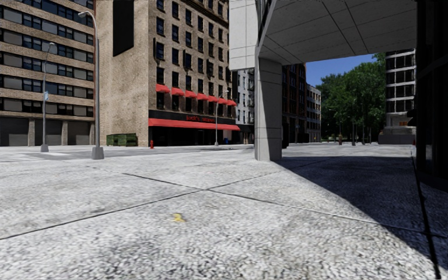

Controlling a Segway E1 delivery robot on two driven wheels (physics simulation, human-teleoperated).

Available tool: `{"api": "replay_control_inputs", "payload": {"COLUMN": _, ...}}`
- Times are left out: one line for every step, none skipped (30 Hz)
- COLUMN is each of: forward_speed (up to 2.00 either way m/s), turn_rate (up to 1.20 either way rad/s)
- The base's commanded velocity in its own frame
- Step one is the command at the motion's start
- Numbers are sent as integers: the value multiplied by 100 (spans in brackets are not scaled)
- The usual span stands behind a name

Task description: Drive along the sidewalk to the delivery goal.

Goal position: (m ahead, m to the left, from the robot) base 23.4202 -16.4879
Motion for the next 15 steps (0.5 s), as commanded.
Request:
{"api": "replay_control_inputs", "payload": {"forward_speed": 200, "turn_rate": 0}}
{"api": "replay_control_inputs", "payload": {"forward_speed": 200, "turn_rate": 0}}
{"api": "replay_control_inputs", "payload": {"forward_speed": 200, "turn_rate": 0}}
{"api": "replay_control_inputs", "payload": {"forward_speed": 200, "turn_rate": 0}}
{"api": "replay_control_inputs", "payload": {"forward_speed": 200, "turn_rate": 0}}
{"api": "replay_control_inputs", "payload": {"forward_speed": 200, "turn_rate": 0}}
{"api": "replay_control_inputs", "payload": {"forward_speed": 200, "turn_rate": -4}}
{"api": "replay_control_inputs", "payload": {"forward_speed": 200, "turn_rate": -23}}
{"api": "replay_control_inputs", "payload": {"forward_speed": 200, "turn_rate": -38}}
{"api": "replay_control_inputs", "payload": {"forward_speed": 200, "turn_rate": -38}}
{"api": "replay_control_inputs", "payload": {"forward_speed": 200, "turn_rate": -43}}
{"api": "replay_control_inputs", "payload": {"forward_speed": 200, "turn_rate": -44}}
{"api": "replay_control_inputs", "payload": {"forward_speed": 200, "turn_rate": -45}}
{"api": "replay_control_inputs", "payload": {"forward_speed": 200, "turn_rate": -45}}
{"api": "replay_control_inputs", "payload": {"forward_speed": 200, "turn_rate": -45}}
